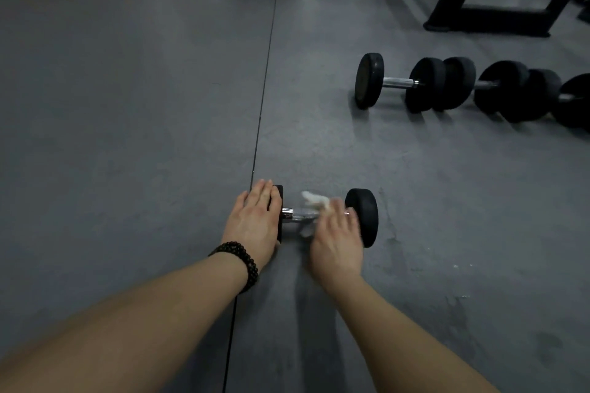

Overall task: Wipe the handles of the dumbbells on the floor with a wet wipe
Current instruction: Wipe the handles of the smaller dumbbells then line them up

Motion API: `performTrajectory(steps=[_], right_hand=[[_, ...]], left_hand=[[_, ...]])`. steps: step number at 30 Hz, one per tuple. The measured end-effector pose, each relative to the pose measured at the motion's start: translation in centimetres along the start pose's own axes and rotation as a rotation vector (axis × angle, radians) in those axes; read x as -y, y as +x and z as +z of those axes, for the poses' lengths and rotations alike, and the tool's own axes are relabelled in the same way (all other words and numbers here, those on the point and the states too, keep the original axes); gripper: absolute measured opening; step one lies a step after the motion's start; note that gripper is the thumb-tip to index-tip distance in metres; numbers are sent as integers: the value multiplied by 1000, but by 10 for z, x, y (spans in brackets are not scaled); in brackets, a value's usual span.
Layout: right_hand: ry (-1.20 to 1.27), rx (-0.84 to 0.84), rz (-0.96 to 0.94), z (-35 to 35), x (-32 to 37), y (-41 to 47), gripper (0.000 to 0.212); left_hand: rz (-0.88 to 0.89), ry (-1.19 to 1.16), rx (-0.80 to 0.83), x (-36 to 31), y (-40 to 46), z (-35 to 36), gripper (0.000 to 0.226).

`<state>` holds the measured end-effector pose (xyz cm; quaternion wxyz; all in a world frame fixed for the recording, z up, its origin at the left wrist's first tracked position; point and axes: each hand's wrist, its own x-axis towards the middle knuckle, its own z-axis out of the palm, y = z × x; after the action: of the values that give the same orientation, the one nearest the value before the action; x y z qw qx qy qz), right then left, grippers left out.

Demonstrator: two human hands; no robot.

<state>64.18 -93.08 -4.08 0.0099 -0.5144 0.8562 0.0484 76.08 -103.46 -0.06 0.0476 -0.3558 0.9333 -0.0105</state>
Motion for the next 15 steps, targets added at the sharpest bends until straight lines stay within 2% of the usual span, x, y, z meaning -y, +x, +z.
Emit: performTrajectory(steps=[2, 4, 7, 9, 12, 15], right_hand=[[-68, 28, 70, -6, -19, -5, 76], [-75, 53, 114, -15, -13, -5, 68], [20, 76, -26, -16, 19, -4, 77], [-1, 57, -77, -10, 20, -4, 75], [-57, 35, 38, -7, -14, -10, 69], [-81, 64, 64, -13, -20, -13, 69]], left_hand=[[3, 7, 8, 1, 1, -1, 100], [-6, 8, 7, 0, 2, -1, 97], [-17, -7, 11, -3, 3, -3, 91], [-18, -6, 16, -2, 3, -4, 92], [-5, 1, 41, 1, 1, -4, 97], [0, -3, 45, 1, 1, -4, 95]])
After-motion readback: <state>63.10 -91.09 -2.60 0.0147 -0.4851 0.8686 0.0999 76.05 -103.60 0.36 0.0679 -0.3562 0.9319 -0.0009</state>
